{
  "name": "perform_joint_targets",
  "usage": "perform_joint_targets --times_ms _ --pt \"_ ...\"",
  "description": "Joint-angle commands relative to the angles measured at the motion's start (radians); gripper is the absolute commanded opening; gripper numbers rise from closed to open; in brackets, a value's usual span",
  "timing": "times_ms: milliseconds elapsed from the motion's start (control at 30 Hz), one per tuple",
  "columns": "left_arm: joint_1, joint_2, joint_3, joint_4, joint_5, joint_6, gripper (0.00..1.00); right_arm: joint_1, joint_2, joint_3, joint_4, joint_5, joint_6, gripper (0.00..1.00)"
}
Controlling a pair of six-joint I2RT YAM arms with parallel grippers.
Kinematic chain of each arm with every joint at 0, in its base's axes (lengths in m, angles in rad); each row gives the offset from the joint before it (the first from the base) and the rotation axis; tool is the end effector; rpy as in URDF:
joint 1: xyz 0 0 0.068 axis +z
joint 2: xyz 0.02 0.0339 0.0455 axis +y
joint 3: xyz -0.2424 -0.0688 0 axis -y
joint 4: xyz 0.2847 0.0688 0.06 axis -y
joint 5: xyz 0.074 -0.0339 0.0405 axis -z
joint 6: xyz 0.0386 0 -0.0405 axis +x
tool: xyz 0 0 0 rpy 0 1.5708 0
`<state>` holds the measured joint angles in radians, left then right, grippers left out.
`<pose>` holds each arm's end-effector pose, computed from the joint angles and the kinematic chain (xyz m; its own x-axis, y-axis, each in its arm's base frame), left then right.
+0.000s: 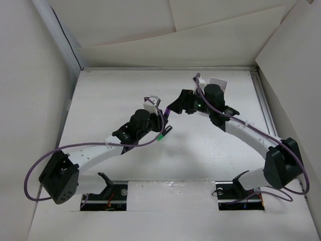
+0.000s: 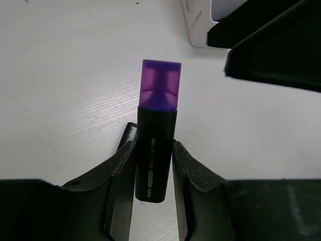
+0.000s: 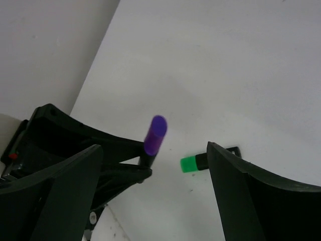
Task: Sort the stationery into containers
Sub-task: Pick up the pen from the center of the board, then place the stationery in the storage box.
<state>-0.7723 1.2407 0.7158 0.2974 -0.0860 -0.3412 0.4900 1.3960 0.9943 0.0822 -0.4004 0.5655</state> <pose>0.2369 -0.2261 0.2267 -0.3648 -0.1100 -0.9246 0.5446 0.7802 -0.3077 0.3170 0.1862 0.2617 -0.6412 0.2173 -0.7360 -0.4931 0.6182 0.6121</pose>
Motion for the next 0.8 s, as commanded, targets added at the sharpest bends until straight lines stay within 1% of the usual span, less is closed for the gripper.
perform_joint_targets --times_ms 0,100,200,233,300,367,433,467,567,600,667,700,767 --pt "-0.004 -0.046 -0.010 0.091 0.081 0.025 0.11 0.044 0.023 0.073 0.067 -0.064 -0.001 0.90" --pt "-0.004 -0.055 -0.019 0.105 0.083 0.025 0.11 0.053 0.047 0.082 0.067 -0.064 -0.001 0.90" --pt "-0.004 -0.055 -0.019 0.095 0.106 0.025 0.11 0.062 0.074 0.083 0.067 -0.045 0.008 0.85" --pt "-0.004 -0.055 -0.019 0.095 0.106 0.025 0.11 0.071 0.074 0.083 0.067 -0.044 0.008 0.81" --pt "-0.004 -0.055 -0.019 0.095 0.092 0.025 0.11 0.071 0.083 0.083 0.067 -0.035 0.017 0.76" --pt "-0.004 -0.055 -0.019 0.095 0.083 0.025 0.11 0.071 0.083 0.083 0.067 -0.035 0.017 0.66" --pt "-0.004 -0.055 -0.019 0.095 0.104 0.025 0.11 0.071 0.083 0.083 0.067 -0.023 0.017 0.62" --pt "-0.004 -0.055 -0.019 0.095 0.104 0.025 0.11 0.071 0.083 0.083 0.067 -0.023 0.017 0.53" --pt "-0.004 -0.064 -0.019 0.108 0.095 0.025 0.11 0.071 0.092 0.083 0.067 -0.003 0.017 0.39" --pt "-0.004 -0.064 -0.019 0.098 0.095 0.025 0.11 0.071 0.101 0.083 0.067 -0.003 0.017 0.32" --pt "-0.004 -0.064 -0.019 0.098 0.106 0.025 0.11 0.071 0.101 0.083 0.067 -0.003 0.017 0.29" --pt "-0.004 -0.064 -0.019 0.098 0.106 0.025 0.12 0.071 0.101 0.083 0.067 -0.003 0.017 0.24" --pt "-0.004 -0.064 -0.019 0.098 0.088 0.025 0.14 0.071 0.110 0.083 0.067 -0.003 0.017 0.18"
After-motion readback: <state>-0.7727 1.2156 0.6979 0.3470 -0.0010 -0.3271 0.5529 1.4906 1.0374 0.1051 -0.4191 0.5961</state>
